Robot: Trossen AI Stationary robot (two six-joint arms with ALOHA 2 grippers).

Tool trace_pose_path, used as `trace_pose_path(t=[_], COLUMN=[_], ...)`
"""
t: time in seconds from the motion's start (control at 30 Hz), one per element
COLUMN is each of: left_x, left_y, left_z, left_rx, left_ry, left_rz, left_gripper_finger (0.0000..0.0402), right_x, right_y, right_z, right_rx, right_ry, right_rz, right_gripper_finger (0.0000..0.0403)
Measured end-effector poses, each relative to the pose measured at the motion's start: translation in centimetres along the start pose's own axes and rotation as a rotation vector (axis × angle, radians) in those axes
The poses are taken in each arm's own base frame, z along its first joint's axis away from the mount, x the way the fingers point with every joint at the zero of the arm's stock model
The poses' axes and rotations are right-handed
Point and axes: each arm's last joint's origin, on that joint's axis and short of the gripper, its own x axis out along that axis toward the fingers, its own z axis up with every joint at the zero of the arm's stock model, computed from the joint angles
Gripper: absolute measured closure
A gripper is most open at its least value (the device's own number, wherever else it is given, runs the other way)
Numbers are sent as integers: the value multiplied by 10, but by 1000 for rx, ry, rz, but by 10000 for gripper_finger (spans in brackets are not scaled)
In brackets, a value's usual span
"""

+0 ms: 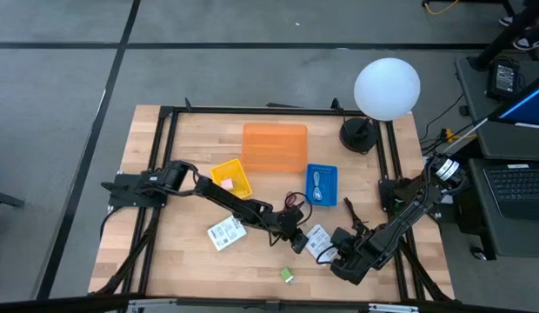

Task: Pick and place items into bin
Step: Put the right card reader box into the orange bin

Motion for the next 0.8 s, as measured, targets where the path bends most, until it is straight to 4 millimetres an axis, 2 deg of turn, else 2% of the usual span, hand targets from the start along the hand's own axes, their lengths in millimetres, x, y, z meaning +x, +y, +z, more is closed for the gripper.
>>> trace_pose_path(t=[0.17, 0.47, 0.63, 0.8], left_x=[-3, -18, -23, -44], left_y=[-2, -16, -18, -29], left_z=[3, 12, 14, 23], left_rx=[22, 90, 96, 161], left_ry=[6, -7, 15, 10], left_rz=[-9, -31, -34, 2], left_gripper_finger=[380, 385, 385, 385], right_x=[-5, -29, -47, -55], right_y=[0, -2, -7, -14], right_z=[0, 0, 1, 0], right_rx=[-7, -6, -8, -23], right_ry=[-60, -140, -216, -247], right_rz=[7, 85, 112, 87], right_gripper_finger=[403, 403, 403, 403])
